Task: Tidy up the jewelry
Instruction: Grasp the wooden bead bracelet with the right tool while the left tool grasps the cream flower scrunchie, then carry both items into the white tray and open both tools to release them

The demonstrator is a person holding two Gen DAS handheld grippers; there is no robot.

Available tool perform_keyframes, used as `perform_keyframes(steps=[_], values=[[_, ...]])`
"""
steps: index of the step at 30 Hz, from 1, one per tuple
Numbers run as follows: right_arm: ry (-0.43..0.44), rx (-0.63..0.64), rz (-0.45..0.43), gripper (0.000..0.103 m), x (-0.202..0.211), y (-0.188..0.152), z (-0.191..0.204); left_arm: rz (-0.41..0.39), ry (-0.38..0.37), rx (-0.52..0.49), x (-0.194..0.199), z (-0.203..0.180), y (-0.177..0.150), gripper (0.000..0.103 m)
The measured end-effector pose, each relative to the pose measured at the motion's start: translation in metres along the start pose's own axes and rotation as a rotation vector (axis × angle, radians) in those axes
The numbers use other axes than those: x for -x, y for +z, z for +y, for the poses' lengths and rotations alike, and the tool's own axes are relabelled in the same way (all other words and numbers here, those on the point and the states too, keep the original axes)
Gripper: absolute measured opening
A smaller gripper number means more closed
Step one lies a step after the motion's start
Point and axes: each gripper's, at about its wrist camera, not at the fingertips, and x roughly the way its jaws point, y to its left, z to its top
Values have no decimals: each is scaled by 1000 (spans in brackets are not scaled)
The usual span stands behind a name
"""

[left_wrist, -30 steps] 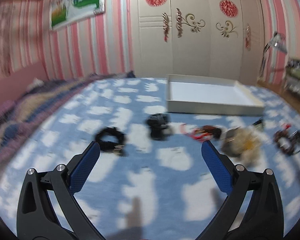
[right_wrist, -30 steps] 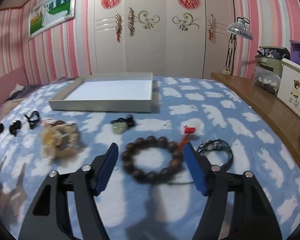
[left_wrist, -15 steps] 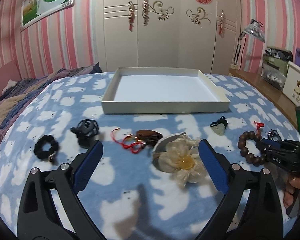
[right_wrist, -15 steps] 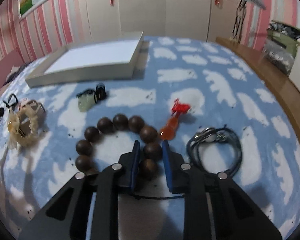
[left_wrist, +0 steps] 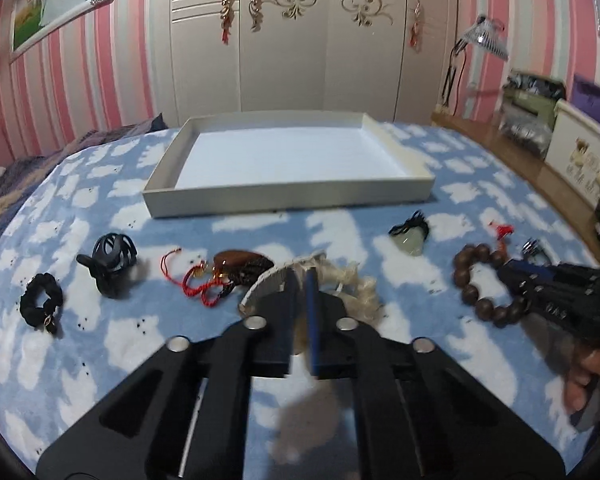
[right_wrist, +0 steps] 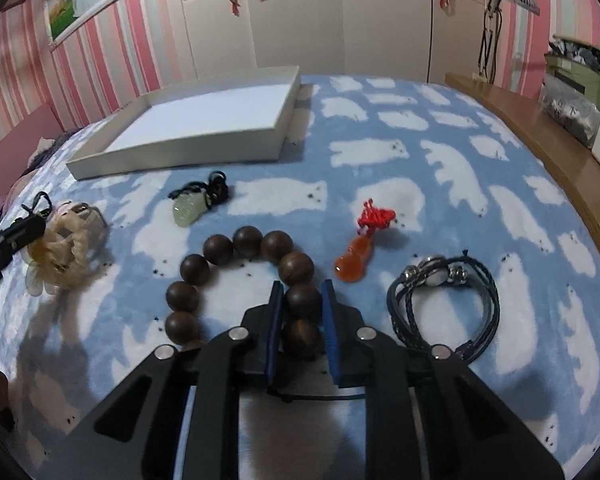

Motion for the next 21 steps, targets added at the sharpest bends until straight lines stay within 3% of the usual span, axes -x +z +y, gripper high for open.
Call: perform_keyframes(steps=[8, 13, 21], values=[[82, -33, -86, 19, 31, 14, 3, -83, -1, 0, 36, 17, 22, 0], [118, 7, -154, 19, 56, 35, 23, -148, 38, -25, 64, 35, 44, 0], [129, 76, -236, 19, 66, 81, 62, -184, 96, -33, 70, 65, 74, 0]])
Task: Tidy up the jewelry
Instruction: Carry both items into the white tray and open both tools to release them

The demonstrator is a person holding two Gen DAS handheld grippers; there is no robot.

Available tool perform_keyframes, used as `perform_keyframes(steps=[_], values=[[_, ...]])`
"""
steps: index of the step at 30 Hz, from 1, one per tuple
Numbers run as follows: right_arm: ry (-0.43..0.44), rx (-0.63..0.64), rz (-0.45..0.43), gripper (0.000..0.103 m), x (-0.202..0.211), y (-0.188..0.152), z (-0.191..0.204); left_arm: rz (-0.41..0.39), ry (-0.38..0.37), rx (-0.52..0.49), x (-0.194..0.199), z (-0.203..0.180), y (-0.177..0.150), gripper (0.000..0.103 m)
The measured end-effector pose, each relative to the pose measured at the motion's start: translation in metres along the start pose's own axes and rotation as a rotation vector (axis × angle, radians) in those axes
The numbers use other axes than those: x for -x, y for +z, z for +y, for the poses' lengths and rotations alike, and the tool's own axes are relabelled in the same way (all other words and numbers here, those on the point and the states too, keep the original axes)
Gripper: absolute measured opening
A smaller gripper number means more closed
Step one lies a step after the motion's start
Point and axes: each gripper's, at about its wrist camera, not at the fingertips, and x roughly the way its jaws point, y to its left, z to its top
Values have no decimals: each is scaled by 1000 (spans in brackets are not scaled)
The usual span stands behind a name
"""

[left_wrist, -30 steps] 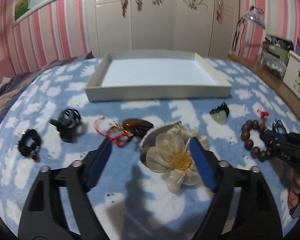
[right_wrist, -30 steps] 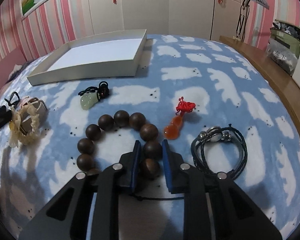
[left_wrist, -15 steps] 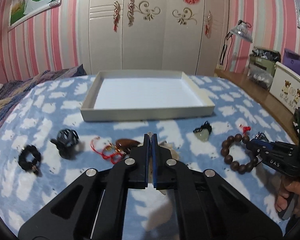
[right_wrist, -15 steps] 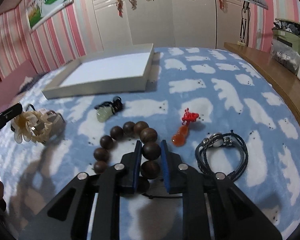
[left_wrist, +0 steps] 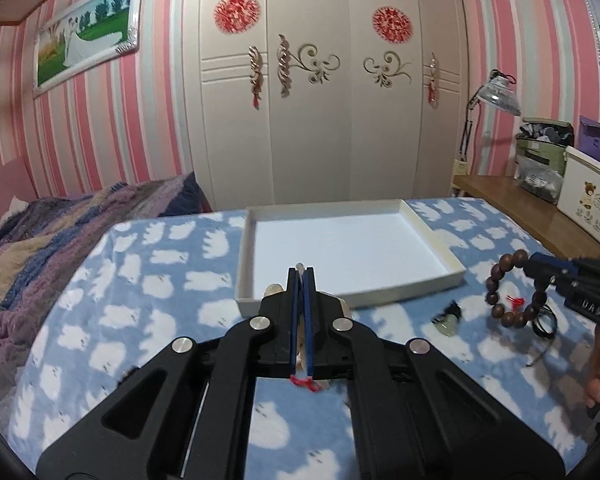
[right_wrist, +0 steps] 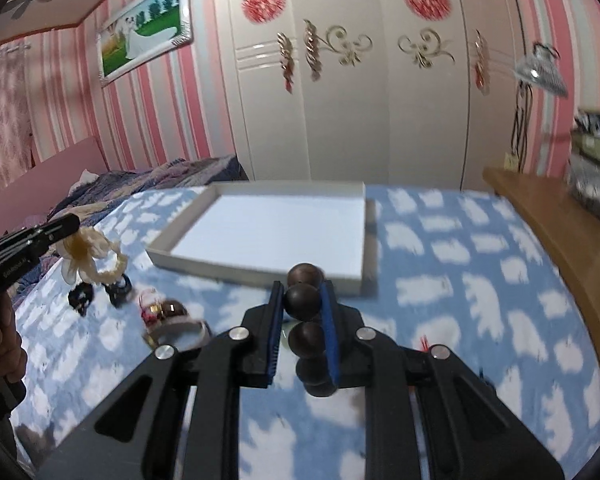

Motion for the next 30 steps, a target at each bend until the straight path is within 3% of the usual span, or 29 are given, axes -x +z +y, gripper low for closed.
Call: perform_keyframes(steps=[16, 24, 30], values=[[15, 73, -114, 19, -37, 85, 40, -46, 83, 21, -64, 19, 62, 0], [43, 53, -87, 19, -85, 86, 42, -41, 54, 43, -109, 5, 70, 0], [46, 21, 2, 19, -129, 70, 30, -6, 39, 58, -168, 1, 61, 1]])
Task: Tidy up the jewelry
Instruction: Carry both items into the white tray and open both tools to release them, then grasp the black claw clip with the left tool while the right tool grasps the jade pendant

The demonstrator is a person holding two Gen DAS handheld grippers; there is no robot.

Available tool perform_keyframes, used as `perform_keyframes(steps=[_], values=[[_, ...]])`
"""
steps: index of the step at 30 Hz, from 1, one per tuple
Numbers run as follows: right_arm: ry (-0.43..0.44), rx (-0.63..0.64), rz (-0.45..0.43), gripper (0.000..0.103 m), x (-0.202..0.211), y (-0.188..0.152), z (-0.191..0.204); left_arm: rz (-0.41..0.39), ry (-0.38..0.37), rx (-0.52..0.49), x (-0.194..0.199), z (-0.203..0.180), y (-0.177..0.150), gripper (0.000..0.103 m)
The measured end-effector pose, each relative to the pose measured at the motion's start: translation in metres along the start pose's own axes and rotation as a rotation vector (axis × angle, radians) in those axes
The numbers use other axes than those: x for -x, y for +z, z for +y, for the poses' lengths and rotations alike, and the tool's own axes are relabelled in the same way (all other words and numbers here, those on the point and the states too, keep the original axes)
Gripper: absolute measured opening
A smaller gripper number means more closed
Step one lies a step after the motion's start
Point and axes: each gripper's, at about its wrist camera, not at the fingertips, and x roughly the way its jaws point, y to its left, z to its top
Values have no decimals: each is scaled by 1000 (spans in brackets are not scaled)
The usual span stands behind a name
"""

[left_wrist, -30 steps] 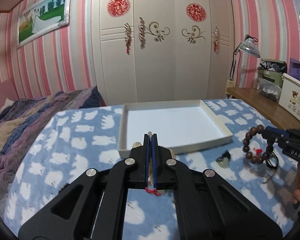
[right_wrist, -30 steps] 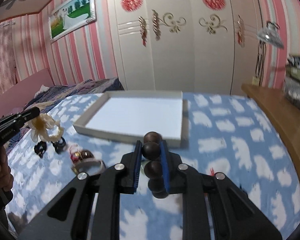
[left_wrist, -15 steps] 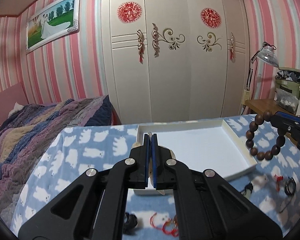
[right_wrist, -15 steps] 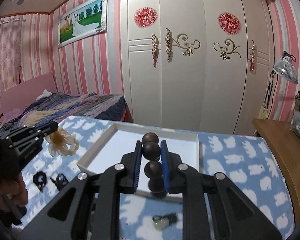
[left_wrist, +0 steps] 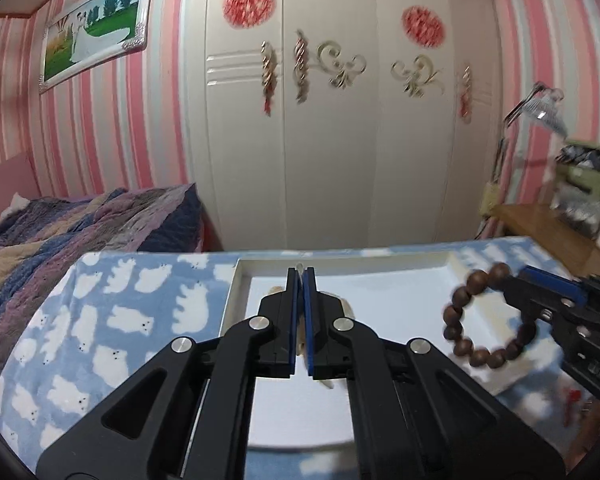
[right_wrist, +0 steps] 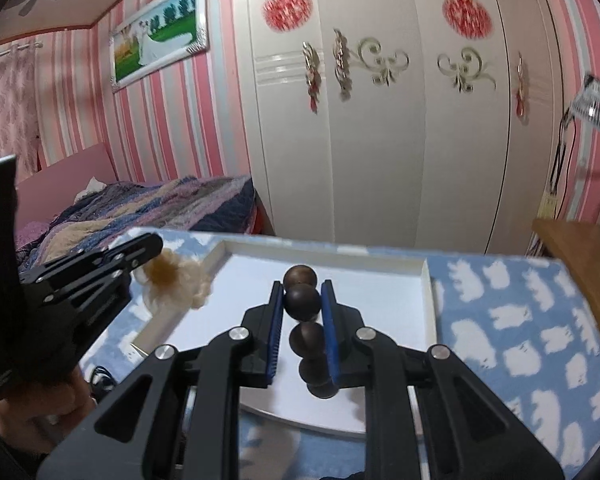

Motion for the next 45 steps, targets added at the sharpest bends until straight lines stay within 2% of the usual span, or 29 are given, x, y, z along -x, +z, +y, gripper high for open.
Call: perform_keyframes(steps=[5, 7, 11, 14, 19, 26, 28, 29, 31, 33, 35, 38, 41, 45], values=[[-4, -2, 76, 19, -28, -15, -5, 138, -64, 52, -47, 10, -26, 1], [-15, -11, 97, 19, -35, -18, -10, 189, -51, 41, -62, 12, -36, 1], [-88, -44, 144, 19, -47, -26, -26, 263, 19, 58, -83, 27, -47, 2], [-133, -53, 169, 19, -53, -27, -35, 329, 41, 77, -96, 36, -55, 2], [-205, -59, 235, 19, -71, -36, -49, 333, 76, 28, -97, 26, -55, 4], [-265, -72, 261, 20, -81, -46, -63, 339, 98, -2, -100, 19, -56, 4], [-270, -76, 272, 20, -84, -48, -66, 338, 105, 0, -99, 20, -55, 7], [-269, -73, 278, 20, -84, -49, -65, 339, 118, -1, -100, 20, -55, 13], [-270, -71, 278, 29, -85, -50, -65, 340, 133, -1, -100, 20, -54, 24], [-260, -71, 275, 33, -84, -49, -64, 346, 116, -13, -95, 23, -58, 50], [-260, -65, 257, 36, -80, -46, -62, 356, 98, -19, -93, 19, -57, 58], [-265, -65, 222, 46, -71, -39, -63, 354, 96, -26, -87, 17, -57, 68], [-264, -81, 193, 49, -62, -32, -67, 339, 102, -25, -82, 16, -53, 77], [-249, -100, 154, 53, -46, -22, -74, 342, 40, 0, -76, 19, -45, 81]])
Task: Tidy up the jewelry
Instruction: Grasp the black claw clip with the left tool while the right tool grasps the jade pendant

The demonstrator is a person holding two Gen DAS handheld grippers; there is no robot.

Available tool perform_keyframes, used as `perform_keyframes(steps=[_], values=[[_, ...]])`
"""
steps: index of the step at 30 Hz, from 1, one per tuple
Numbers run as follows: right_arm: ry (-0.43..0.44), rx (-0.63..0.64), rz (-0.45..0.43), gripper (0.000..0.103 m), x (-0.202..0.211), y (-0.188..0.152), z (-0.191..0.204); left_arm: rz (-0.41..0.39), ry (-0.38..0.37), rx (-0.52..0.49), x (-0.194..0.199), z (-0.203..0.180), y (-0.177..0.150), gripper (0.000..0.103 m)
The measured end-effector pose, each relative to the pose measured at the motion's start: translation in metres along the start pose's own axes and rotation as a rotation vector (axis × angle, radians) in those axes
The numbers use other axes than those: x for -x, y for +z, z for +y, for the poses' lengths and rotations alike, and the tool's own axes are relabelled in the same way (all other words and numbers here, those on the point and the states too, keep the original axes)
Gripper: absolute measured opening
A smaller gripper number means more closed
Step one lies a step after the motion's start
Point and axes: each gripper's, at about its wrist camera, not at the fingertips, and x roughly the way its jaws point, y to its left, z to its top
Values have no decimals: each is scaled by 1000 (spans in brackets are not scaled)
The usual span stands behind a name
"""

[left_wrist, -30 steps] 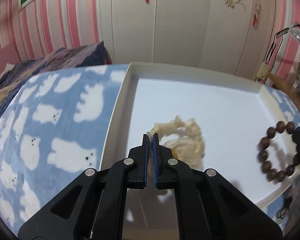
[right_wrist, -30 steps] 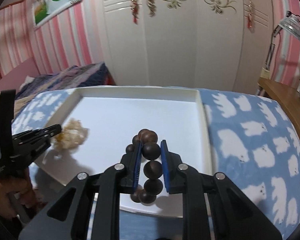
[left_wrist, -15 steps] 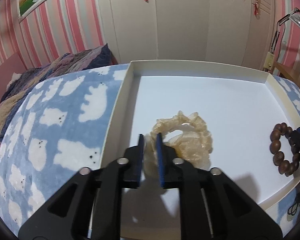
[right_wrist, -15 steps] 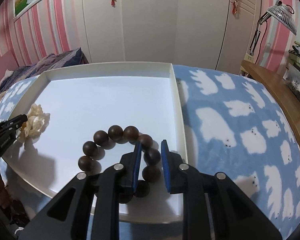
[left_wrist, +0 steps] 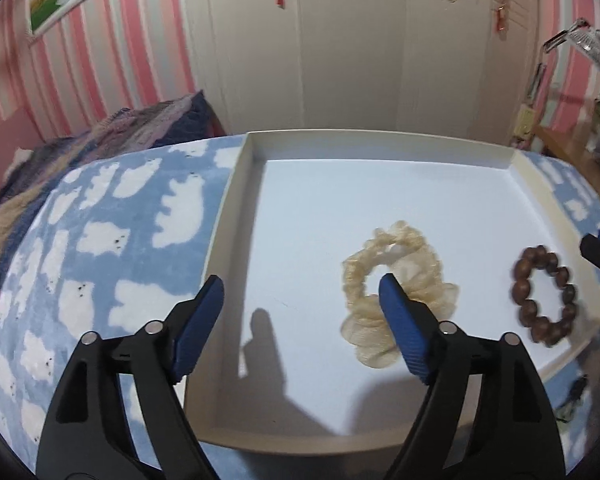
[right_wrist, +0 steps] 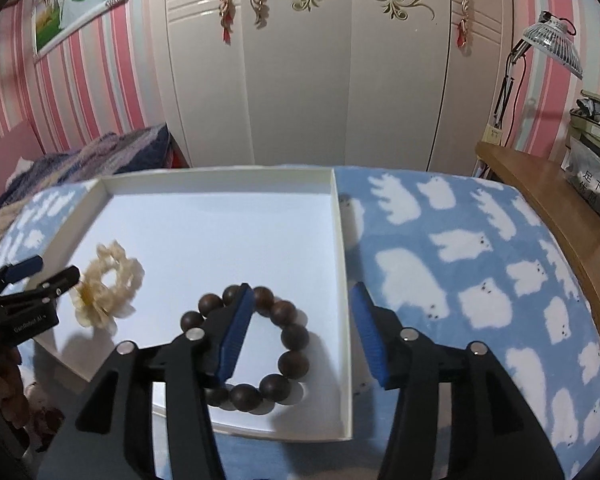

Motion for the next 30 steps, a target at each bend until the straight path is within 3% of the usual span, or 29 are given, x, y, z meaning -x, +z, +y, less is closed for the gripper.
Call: perform_keyframes(steps=[3, 11, 14, 18, 24, 27, 30], values=[[12, -15, -36, 53, 16, 8, -7, -25, -18, -17, 16, -1, 7, 81], [42, -24, -158, 58, 80, 17, -26, -212, 4, -51, 118, -9, 25, 88], [42, -2, -165, 58, 99, 5, -43, -235, 50, -96, 147, 3, 6, 88], [20, 13, -175, 58, 122, -30, -63, -233, 96, -57, 170, 46, -36, 88], [15, -39, -153, 58, 140, -92, -88, -229, 64, -22, 178, 58, -107, 87], [-42, -44, -129, 58, 140, -111, -97, -242, 43, 3, 182, 58, -136, 87], [8, 14, -97, 58, 132, -117, -80, -243, 35, 15, 177, 57, -154, 87]])
